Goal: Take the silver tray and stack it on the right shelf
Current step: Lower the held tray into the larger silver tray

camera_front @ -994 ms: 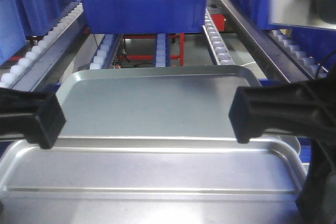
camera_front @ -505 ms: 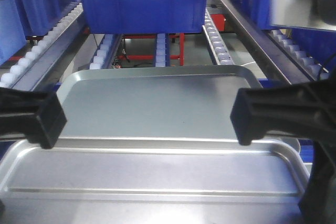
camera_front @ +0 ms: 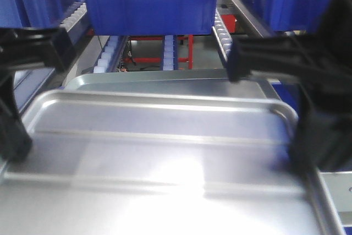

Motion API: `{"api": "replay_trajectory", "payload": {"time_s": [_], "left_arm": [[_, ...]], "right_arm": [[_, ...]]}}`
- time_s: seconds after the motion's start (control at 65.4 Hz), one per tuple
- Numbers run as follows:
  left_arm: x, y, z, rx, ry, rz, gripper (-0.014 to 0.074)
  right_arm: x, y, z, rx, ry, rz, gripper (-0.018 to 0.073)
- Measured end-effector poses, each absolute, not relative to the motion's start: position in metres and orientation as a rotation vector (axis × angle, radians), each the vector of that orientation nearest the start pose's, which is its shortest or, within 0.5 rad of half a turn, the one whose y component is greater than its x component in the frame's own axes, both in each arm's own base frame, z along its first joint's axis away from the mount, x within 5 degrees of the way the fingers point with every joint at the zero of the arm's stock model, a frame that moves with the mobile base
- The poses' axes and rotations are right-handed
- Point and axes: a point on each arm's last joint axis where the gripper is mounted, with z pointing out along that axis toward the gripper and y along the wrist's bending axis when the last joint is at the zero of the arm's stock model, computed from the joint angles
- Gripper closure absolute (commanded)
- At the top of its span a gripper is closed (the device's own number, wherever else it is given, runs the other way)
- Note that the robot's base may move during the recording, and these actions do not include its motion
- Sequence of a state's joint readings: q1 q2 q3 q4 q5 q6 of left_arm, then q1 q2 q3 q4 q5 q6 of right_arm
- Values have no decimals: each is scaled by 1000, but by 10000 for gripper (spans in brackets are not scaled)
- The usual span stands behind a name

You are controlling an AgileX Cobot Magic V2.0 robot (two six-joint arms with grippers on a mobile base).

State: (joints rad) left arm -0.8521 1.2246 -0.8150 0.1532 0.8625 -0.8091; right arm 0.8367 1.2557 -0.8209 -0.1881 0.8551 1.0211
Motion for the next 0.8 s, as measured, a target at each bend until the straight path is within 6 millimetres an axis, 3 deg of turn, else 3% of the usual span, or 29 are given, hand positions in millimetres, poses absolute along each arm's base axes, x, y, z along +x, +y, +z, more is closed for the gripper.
{"api": "replay_trajectory", "payload": {"time_s": [0.229, 0.535, 0.795], "left_arm": [[194, -157, 257, 179, 2734, -295, 697], [252, -177, 237, 208, 2722, -258, 696], [281, -196, 221, 240, 2740, -221, 697]], "right_arm": [[213, 163, 255, 132, 2731, 240, 510], [279, 163, 227, 123, 2723, 146, 510], [301, 158, 208, 163, 2749, 94, 510]]}}
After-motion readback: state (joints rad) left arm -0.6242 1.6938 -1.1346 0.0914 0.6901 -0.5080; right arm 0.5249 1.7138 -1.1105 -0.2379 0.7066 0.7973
